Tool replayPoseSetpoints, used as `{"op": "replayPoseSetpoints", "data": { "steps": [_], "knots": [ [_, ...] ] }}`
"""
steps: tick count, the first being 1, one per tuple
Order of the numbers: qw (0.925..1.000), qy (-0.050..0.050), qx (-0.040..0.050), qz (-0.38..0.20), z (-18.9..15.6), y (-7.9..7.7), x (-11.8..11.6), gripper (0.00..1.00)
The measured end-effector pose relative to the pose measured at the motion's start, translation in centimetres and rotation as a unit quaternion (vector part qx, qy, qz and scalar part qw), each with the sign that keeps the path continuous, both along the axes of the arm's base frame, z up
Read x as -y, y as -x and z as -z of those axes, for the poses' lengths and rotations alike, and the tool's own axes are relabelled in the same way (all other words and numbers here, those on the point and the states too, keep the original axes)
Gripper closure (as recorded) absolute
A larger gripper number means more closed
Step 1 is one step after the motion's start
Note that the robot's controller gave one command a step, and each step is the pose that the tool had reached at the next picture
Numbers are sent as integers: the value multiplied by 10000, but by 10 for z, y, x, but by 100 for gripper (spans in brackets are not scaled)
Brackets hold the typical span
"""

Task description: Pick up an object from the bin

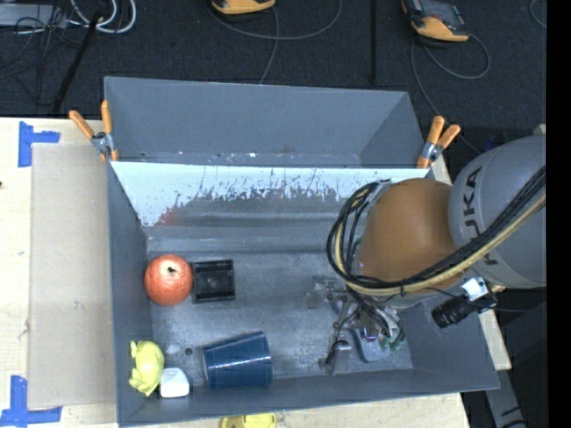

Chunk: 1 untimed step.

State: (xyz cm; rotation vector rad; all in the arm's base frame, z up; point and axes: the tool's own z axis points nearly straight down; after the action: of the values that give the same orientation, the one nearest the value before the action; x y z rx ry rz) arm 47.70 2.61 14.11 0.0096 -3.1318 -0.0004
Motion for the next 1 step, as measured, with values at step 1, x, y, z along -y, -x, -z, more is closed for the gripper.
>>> {"op": "replayPoseSetpoints", "data": {
  "steps": [1],
  "knots": [
    [10000,-1,40,5,-4,-2,0,0]
  ]
}}
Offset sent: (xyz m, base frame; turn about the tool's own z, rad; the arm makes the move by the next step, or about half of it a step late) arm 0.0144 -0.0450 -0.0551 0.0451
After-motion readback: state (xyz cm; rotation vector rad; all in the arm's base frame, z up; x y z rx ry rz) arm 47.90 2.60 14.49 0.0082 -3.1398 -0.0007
